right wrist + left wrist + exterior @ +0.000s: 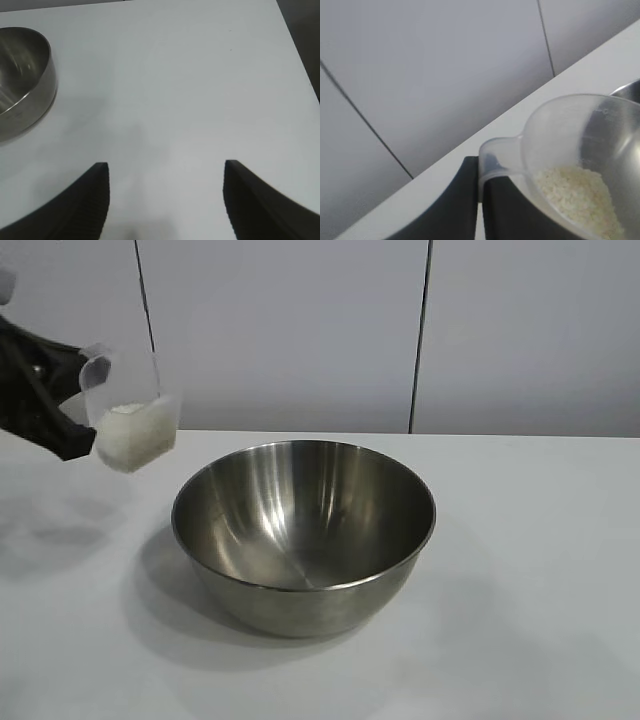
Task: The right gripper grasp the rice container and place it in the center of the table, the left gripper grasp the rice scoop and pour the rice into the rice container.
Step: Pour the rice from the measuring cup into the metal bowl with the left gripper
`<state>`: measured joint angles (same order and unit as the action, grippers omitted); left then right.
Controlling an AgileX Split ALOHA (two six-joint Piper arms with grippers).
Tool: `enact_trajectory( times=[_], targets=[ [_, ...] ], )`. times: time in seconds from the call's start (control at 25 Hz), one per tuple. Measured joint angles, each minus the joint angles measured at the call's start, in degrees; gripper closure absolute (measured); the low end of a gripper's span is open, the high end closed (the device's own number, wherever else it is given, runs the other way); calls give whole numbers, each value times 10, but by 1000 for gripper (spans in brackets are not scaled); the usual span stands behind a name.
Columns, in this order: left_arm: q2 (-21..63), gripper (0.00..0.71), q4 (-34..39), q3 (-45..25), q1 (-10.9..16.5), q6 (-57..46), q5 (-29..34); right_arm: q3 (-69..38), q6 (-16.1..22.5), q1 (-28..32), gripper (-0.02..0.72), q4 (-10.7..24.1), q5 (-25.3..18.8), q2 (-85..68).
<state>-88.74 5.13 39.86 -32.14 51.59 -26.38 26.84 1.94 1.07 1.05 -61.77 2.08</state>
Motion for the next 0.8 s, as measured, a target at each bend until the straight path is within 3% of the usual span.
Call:
enact_trajectory(
  times=[0.2,0.36,0.6,0.8],
  targets=[
    [0,701,-160,16,-73,377,-13,0,0,0,251,0,0,0],
    [-1,701,-190,16,-95,621,-73,0,0,0,251,0,0,0],
    [-1,701,-189,16,-95,849,-78,0,0,0,251,0,0,0],
    [-1,701,-188,16,-95,911,-64,0,0,0,251,0,0,0]
  ],
)
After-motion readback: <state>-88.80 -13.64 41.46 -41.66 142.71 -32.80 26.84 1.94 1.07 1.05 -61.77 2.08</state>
